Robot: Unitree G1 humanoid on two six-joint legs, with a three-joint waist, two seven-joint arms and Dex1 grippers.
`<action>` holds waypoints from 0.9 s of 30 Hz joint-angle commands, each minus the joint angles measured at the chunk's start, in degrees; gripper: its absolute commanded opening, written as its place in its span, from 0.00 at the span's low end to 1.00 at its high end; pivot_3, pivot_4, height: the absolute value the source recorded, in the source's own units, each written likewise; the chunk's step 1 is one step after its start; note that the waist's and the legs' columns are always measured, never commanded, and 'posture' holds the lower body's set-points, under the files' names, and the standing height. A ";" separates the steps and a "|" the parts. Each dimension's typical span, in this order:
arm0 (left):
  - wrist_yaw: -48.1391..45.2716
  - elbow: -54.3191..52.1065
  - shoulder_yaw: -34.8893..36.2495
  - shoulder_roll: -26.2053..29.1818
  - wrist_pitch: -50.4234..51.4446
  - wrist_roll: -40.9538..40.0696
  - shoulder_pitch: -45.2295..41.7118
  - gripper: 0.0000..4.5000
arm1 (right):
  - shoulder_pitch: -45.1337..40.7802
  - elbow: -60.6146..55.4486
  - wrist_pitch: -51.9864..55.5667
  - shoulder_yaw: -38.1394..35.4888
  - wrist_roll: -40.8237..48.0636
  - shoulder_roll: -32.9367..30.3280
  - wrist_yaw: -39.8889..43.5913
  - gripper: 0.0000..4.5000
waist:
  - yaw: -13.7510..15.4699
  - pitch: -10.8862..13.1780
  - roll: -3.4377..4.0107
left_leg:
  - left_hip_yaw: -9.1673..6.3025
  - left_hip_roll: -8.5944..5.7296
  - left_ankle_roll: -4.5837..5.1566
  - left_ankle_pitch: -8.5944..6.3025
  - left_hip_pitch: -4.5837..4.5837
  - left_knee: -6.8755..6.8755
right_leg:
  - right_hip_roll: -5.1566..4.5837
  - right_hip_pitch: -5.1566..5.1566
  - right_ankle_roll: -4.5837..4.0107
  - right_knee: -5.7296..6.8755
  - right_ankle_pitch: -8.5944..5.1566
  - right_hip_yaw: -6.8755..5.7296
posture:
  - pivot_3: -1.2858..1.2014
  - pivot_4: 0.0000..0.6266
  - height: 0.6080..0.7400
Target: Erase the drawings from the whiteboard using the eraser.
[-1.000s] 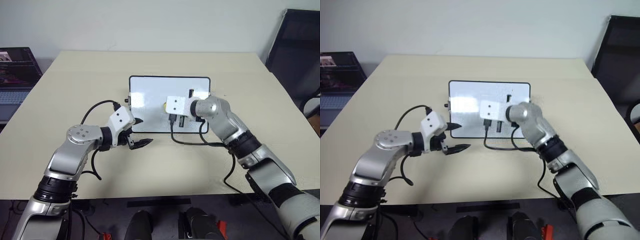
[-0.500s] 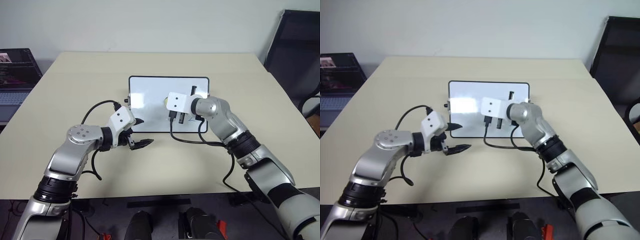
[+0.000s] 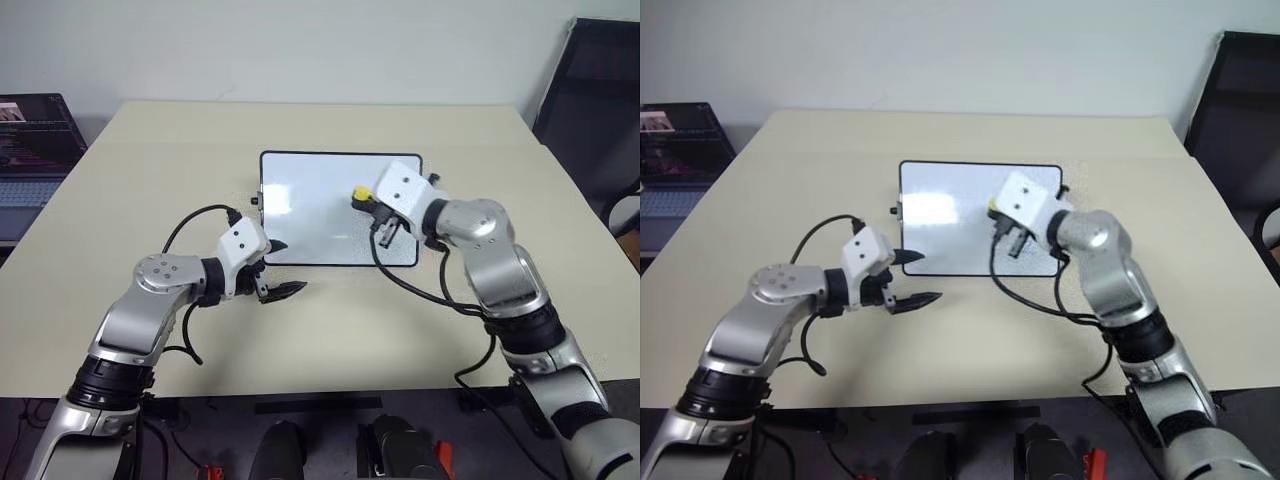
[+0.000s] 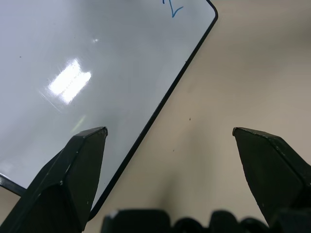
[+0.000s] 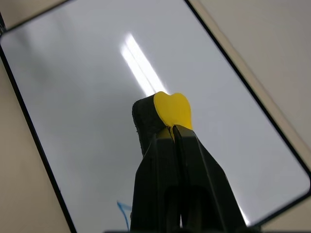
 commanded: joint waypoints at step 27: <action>-5.07 -2.10 -1.47 -1.57 -0.83 -3.01 -2.79 1.00 | 28.04 -21.41 15.73 -11.31 9.90 -8.35 -5.27 0.00 | -0.08 -0.01 -0.04 | 0.05 0.00 0.00 0.00 0.04 0.02 | 0.11 0.06 0.28 -0.08 -0.18 0.07 | 0.52 0.24 1.00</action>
